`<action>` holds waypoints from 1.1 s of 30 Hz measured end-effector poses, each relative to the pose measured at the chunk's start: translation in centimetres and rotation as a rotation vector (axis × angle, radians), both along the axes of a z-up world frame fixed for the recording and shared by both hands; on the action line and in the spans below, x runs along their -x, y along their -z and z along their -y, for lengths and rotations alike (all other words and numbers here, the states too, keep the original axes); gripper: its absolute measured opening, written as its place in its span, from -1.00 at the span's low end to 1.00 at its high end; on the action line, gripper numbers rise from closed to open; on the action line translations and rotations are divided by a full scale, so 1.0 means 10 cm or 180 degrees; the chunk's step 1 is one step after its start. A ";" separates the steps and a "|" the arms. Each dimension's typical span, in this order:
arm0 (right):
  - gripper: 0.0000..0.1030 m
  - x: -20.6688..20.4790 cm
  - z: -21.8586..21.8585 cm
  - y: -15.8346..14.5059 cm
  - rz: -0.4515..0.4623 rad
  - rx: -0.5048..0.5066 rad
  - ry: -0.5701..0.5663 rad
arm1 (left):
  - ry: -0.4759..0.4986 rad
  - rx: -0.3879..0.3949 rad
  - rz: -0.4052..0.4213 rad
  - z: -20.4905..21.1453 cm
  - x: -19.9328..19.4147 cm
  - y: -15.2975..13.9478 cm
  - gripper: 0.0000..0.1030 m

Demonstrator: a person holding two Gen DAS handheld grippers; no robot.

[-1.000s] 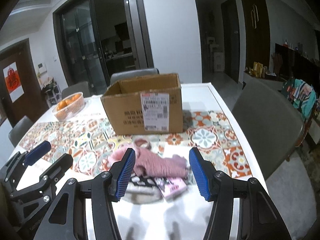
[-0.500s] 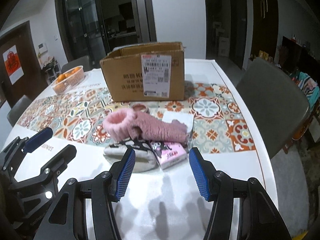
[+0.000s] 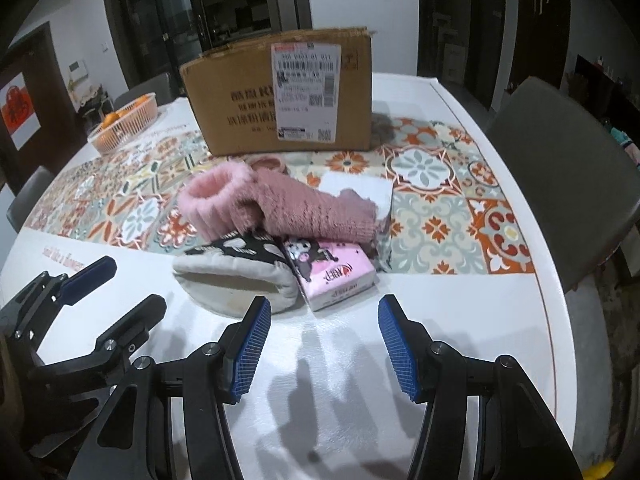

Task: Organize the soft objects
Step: 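Grasp the patterned mitten with the left tool while the right tool grasps the pink tissue pack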

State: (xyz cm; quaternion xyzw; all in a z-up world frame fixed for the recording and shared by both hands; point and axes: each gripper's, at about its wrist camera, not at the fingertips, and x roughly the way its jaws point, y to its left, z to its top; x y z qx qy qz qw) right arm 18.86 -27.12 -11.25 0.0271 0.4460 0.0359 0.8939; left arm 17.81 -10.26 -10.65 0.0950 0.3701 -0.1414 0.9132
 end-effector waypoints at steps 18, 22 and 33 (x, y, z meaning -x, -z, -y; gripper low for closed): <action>0.12 -0.32 0.04 0.31 -0.0297 0.0180 -0.0191 | 0.0061 -0.0072 -0.0167 0.12 -0.31 0.25 0.18; 0.12 -0.37 0.03 0.34 -0.0329 0.0211 -0.0272 | 0.0111 -0.0067 -0.0206 0.15 -0.36 0.28 0.18; 0.12 -0.49 0.00 0.42 -0.0346 0.0236 -0.0420 | 0.0199 -0.0066 -0.0266 0.19 -0.47 0.33 0.18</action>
